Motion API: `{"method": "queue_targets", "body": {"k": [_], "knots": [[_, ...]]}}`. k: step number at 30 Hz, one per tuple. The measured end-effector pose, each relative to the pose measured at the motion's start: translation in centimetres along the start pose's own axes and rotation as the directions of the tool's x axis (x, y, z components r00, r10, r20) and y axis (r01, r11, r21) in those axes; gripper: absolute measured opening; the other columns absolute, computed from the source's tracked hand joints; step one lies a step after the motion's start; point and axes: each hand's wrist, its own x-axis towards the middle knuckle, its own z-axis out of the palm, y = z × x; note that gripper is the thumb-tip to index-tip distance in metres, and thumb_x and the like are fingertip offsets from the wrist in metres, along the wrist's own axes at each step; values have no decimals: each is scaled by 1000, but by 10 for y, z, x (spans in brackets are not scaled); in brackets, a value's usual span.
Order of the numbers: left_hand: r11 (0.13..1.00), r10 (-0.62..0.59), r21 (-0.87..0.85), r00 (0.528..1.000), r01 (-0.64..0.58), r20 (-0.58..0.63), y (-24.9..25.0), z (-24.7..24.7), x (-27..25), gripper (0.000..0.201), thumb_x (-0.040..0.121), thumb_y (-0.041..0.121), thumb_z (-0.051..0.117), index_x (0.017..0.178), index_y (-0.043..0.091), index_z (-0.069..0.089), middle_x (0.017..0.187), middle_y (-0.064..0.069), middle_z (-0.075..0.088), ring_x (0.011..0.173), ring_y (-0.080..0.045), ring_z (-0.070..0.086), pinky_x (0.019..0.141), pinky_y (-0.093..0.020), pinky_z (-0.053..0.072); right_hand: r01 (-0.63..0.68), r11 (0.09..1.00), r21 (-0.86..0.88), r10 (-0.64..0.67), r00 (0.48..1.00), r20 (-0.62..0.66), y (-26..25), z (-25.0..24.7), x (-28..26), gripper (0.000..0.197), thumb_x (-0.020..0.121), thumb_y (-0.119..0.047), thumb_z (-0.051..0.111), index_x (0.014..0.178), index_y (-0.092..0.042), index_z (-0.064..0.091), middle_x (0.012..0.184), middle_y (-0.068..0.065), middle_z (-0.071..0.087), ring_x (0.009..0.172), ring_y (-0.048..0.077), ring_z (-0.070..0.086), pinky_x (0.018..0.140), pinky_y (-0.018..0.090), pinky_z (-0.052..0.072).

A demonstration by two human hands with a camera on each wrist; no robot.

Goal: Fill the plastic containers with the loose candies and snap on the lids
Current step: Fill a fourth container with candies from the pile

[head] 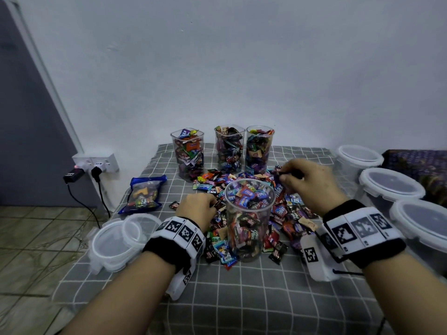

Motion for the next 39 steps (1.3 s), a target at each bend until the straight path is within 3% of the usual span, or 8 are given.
{"method": "queue_targets", "body": {"k": [2, 9, 13, 19, 25, 28, 32, 39], "knots": [[1000, 3, -14, 1000, -3, -2, -1, 0, 0, 21, 91, 19, 51, 107, 21, 65, 107, -5, 66, 103, -26, 58, 82, -33, 46, 49, 997, 56, -46, 997, -61, -11, -3, 3, 9, 83, -7, 66, 86, -15, 66, 70, -5, 62, 71, 26, 64, 74, 48, 53], [999, 8, -41, 1000, -8, -1, -1, -1, -2, 21, 90, 18, 53, 106, 21, 66, 107, -5, 66, 103, -25, 58, 83, -34, 47, 223, 973, -53, -229, 962, -152, -42, -8, 3, 8, 82, -9, 67, 91, -10, 69, 78, -6, 55, 75, 15, 53, 66, 21, 34], [999, 16, -42, 1000, -16, -5, 0, -2, -2, 21, 91, 19, 52, 107, 21, 67, 107, -5, 67, 103, -25, 58, 83, -33, 47, 286, 955, -76, -290, 955, -55, -47, 2, -3, 9, 83, -11, 68, 92, -10, 69, 83, -2, 60, 79, 16, 56, 68, 26, 40], [998, 18, -67, 1000, -18, -6, -1, -3, -4, 21, 90, 18, 53, 106, 21, 66, 106, -5, 67, 101, -24, 59, 83, -32, 47, 310, 945, -105, -306, 951, 47, -50, 11, -9, 7, 84, -12, 67, 89, -11, 72, 86, 1, 63, 79, 13, 53, 67, 6, 31], [997, 14, -74, 999, -17, -30, 1, -4, -6, 21, 91, 19, 52, 106, 20, 66, 105, -6, 67, 101, -25, 59, 80, -31, 45, 259, 965, -44, -258, 966, 18, -48, 10, -13, 9, 85, -20, 67, 89, -13, 70, 83, -6, 59, 81, 13, 56, 72, 25, 42], [996, 12, -85, 1000, -14, -28, 0, -4, -6, 21, 91, 19, 52, 106, 20, 66, 105, -5, 67, 101, -25, 59, 79, -31, 45, 129, 987, 98, -135, 990, 48, -41, 12, -20, 38, 80, -44, 69, 107, -18, 65, 99, -9, 59, 97, 10, 56, 85, 29, 47], [990, 3, -138, 1000, -7, -29, -2, -4, -5, 18, 89, 17, 55, 101, 17, 67, 100, -6, 67, 98, -26, 59, 78, -32, 46, -153, 956, 251, 57, 934, 353, -31, 17, -27, 98, 58, -56, 79, 140, -22, 36, 131, -7, 47, 114, 5, 50, 95, 22, 41], [969, -15, -248, 996, -7, -87, -9, -11, -7, 12, 87, 18, 59, 94, 13, 69, 88, -7, 67, 86, -24, 60, 71, -32, 47, -256, 870, 420, 75, 913, 401, -11, 41, -34, 122, 41, -63, 84, 142, -22, 28, 132, -5, 51, 120, 8, 52, 105, 32, 41]]}}
